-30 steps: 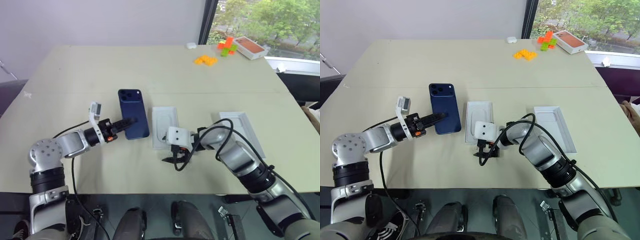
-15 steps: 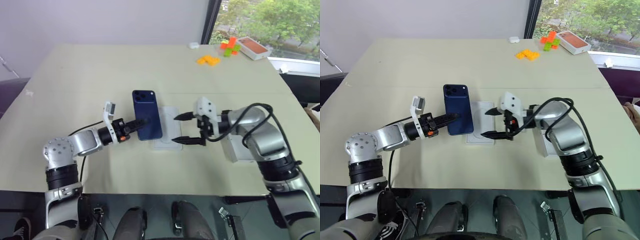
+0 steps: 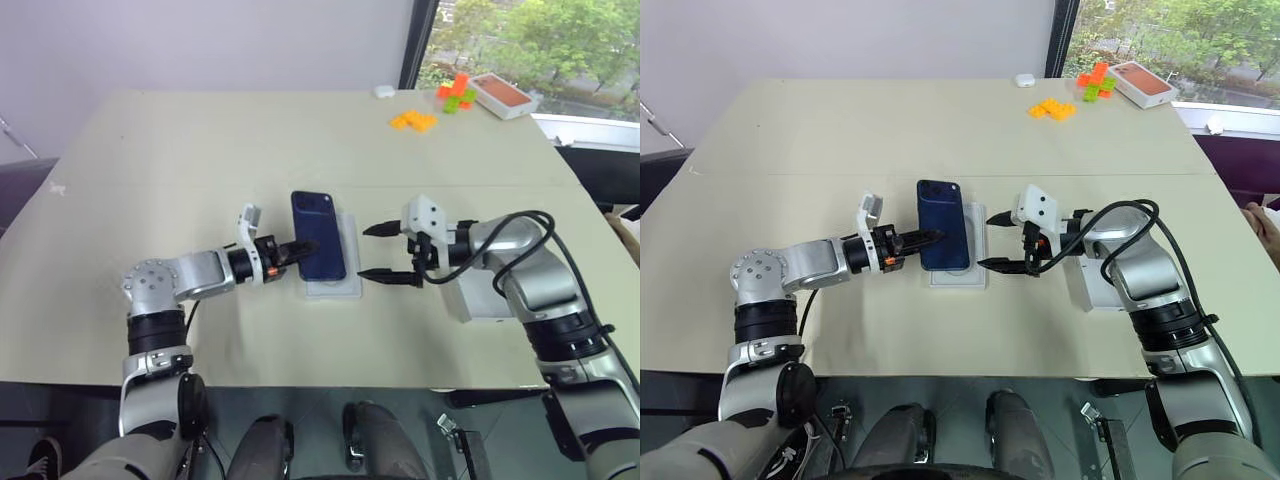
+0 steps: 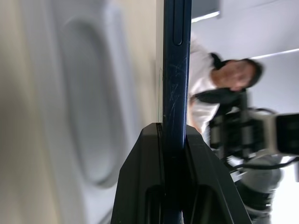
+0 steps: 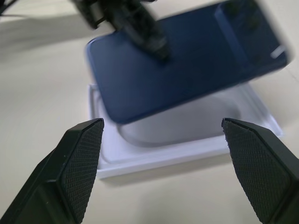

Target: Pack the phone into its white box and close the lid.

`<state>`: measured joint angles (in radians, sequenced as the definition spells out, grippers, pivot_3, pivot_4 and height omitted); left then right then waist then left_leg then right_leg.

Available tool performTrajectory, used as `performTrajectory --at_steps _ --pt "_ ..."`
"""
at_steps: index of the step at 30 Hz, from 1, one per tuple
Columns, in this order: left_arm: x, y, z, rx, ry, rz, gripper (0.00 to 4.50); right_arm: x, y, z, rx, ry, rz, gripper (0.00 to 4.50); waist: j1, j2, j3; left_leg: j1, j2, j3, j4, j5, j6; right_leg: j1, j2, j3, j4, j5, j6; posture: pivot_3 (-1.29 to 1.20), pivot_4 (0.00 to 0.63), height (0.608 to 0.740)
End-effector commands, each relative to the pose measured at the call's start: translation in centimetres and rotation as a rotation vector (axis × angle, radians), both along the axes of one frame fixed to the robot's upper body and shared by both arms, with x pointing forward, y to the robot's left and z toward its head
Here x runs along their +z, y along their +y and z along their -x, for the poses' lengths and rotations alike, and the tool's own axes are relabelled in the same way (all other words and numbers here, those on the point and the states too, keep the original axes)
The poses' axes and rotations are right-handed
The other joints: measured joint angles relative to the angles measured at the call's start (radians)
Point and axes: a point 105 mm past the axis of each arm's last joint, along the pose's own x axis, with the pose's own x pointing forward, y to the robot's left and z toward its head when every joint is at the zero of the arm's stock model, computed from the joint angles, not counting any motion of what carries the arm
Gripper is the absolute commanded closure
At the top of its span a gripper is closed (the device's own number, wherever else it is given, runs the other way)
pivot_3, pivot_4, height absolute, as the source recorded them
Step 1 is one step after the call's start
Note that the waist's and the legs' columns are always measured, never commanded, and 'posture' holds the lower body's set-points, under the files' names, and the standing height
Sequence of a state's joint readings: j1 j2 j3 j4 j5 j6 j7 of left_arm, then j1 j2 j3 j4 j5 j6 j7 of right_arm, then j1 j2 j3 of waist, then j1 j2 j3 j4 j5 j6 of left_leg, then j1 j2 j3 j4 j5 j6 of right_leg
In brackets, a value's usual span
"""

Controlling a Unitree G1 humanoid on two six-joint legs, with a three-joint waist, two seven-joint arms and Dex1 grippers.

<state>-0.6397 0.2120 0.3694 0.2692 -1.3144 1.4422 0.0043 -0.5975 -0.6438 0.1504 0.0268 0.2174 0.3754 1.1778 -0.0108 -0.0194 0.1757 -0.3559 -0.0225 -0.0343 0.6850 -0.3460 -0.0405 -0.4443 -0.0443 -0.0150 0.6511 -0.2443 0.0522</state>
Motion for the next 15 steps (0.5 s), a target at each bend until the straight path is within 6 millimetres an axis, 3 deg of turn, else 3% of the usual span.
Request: performTrajectory --at_steps 1,2,11,15 --pt "1.06 -0.43 -0.06 -0.030 -0.029 0.002 4.50 0.56 0.21 -0.07 0.005 -0.041 -0.003 0.28 0.000 0.000 0.000 0.000 0.000 0.000 0.000 0.000 0.000 0.000 0.000 0.000 0.000 0.000 0.000 0.00 0.150 0.740" --pt "0.99 -0.45 -0.02 -0.035 -0.030 -0.009 4.50 0.54 0.28 -0.04 0.007 -0.042 -0.004 0.28 0.000 0.000 0.000 0.000 0.000 0.000 0.000 0.000 0.000 0.000 0.000 0.000 0.000 0.000 0.000 0.00 0.150 0.740" --pt "1.06 -0.74 -0.61 0.001 -0.023 0.003 0.11 0.14 0.27 -0.40 -0.008 -0.062 0.011 0.22 0.000 0.000 0.000 0.001 0.000 0.000 0.000 0.000 -0.001 0.000 0.000 0.000 0.001 0.000 0.000 0.00 0.150 0.740" --pt "1.30 -0.84 -0.36 -0.012 -0.043 -0.019 0.04 0.10 0.73 -0.38 0.000 -0.063 0.005 0.22 -0.002 0.000 0.000 0.001 0.000 0.000 0.000 0.001 -0.001 0.001 0.000 0.000 0.001 0.000 0.000 0.00 0.150 0.740"
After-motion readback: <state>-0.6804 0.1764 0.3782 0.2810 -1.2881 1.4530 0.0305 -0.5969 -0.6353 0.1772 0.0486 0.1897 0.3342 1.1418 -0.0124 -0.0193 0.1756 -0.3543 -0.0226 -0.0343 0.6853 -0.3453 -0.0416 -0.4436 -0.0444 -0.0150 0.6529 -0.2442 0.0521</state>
